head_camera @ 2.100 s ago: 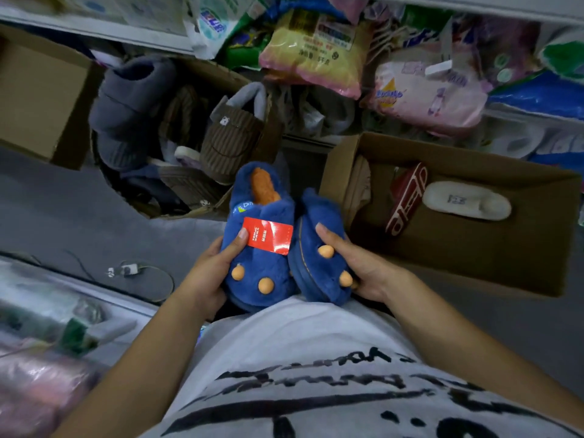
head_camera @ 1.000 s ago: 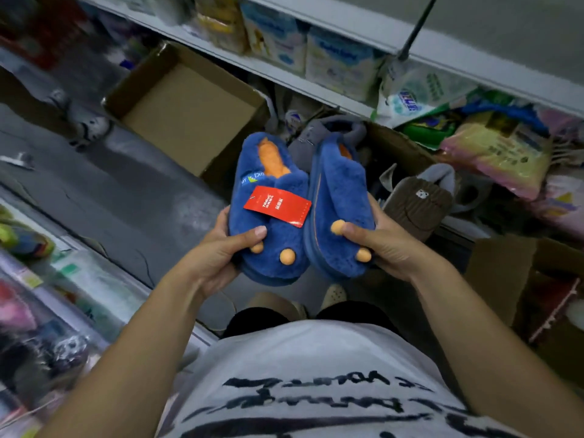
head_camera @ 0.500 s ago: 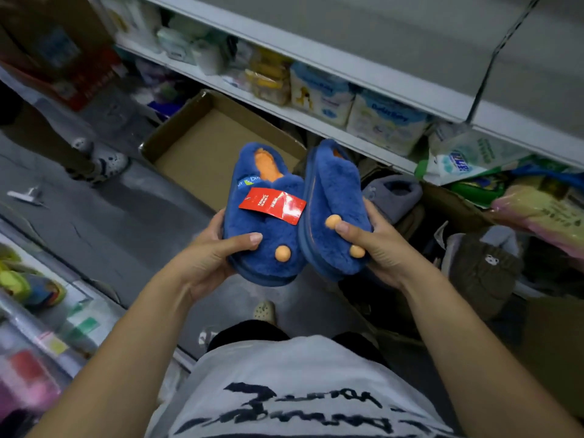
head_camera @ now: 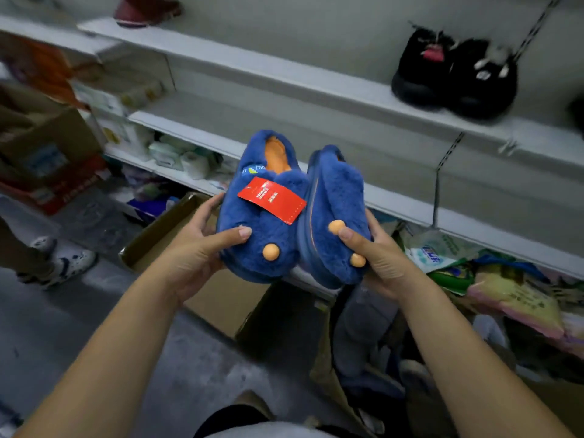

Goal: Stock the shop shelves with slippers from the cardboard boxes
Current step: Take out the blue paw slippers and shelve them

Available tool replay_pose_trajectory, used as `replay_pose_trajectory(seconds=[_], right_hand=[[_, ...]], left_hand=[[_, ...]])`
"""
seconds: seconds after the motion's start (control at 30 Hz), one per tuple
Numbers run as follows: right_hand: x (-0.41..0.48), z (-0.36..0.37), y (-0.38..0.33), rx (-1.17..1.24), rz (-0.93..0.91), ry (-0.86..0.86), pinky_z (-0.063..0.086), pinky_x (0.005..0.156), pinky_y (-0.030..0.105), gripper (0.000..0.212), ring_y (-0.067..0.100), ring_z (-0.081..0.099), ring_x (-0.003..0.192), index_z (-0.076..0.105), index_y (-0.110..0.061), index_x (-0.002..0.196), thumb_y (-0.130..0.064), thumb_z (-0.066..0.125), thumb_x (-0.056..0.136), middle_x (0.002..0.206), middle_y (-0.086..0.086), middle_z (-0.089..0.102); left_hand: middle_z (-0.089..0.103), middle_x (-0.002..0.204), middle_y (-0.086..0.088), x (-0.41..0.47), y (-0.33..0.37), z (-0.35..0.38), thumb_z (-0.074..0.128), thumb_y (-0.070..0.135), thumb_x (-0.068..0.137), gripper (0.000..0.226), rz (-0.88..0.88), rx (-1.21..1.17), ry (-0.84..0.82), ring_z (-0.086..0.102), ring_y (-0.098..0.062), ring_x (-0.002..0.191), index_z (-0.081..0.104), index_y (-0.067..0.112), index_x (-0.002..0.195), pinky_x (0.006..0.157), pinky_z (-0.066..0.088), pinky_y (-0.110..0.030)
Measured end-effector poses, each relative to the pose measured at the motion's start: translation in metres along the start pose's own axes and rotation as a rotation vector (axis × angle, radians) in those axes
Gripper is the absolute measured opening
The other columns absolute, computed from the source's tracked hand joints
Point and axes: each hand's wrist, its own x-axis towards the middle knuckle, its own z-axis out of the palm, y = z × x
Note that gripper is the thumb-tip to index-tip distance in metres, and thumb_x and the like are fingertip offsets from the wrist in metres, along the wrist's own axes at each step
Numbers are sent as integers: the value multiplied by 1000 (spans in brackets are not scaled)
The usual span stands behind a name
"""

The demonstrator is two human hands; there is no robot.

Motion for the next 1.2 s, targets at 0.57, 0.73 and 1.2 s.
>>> replay_pose_trajectory(seconds=[0.57,0.73,1.2], right_hand=[[189,26,-149,-188,-187,271,55,84,29,67,14,70,104,60,-21,129,-40,87,71,107,-4,75],[256,23,-168,-232,-113,336,55,80,33,53,19,71,98,71,-19,111,-43,88,68,105,3,76],[300,34,-134,-636,-192,623,51,92,23,61,1,66,100,61,-28,121,-59,83,74,114,-12,69]], left_hand=[[73,123,-2,240,177,-15,81,30,74,72,135,98,-221,72,-27,109,52,25,140,81,59,-43],[73,119,-6,316,192,-30,86,27,78,69,90,160,-166,75,-23,98,52,25,138,70,60,-36],[77,112,-4,388,185,-58,70,32,95,35,67,159,-268,73,-23,105,66,14,125,79,60,-36]])
